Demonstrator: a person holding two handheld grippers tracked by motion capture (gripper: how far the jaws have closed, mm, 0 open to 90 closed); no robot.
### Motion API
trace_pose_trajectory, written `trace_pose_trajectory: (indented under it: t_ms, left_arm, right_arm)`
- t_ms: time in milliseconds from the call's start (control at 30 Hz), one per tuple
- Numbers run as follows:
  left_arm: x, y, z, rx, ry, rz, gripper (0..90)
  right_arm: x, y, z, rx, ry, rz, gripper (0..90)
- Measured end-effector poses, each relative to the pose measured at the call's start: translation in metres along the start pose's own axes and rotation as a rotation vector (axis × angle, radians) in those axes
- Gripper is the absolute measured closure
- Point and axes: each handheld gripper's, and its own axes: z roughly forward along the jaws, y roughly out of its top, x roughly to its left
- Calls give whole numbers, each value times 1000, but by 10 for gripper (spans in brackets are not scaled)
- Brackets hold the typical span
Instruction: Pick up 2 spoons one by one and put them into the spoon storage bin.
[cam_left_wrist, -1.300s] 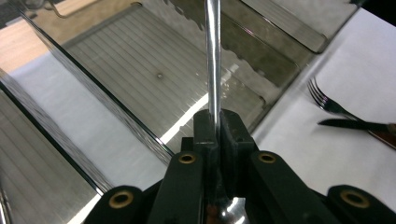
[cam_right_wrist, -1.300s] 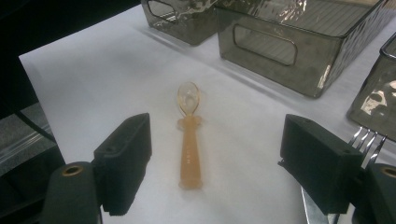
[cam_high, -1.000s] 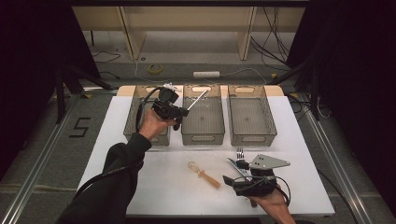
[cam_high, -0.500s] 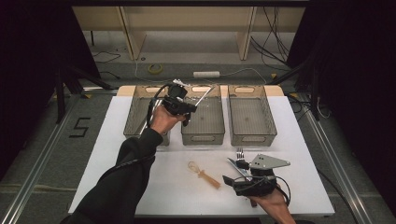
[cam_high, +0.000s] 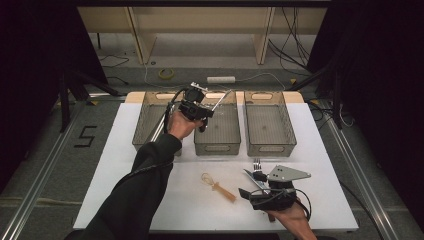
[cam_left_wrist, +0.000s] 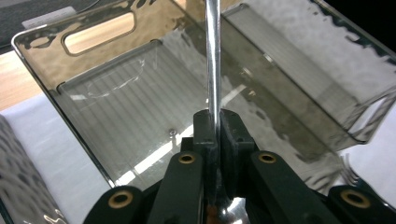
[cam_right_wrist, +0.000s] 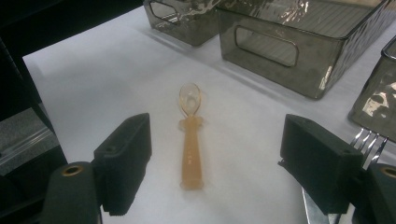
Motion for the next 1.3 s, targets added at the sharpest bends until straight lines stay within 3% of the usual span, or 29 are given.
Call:
trace_pose_trajectory:
  t_ms: [200,567,667,967,1000,1300]
  left_arm:
    - [4,-3,7,11,2,-29,853]
    - [1,-7,18,54,-2,-36,835]
    - [1,-6,17,59,-11,-52,709]
    - [0,-8,-7,54,-33,-61,478]
    - [0,-9,-10,62,-27,-47,458]
    - [1,-33,-50,36,-43,-24,339]
  right_arm:
    - [0,0,0,2,1,3,258]
    - [0,0,0,-1,0,5,258]
    - [0,0,-1,1,0,5,258]
    - [0,0,-1,0,-2,5,258]
    - [0,0,-1,1,-2,5,258]
    - [2,2,1,8,-1,-4,257]
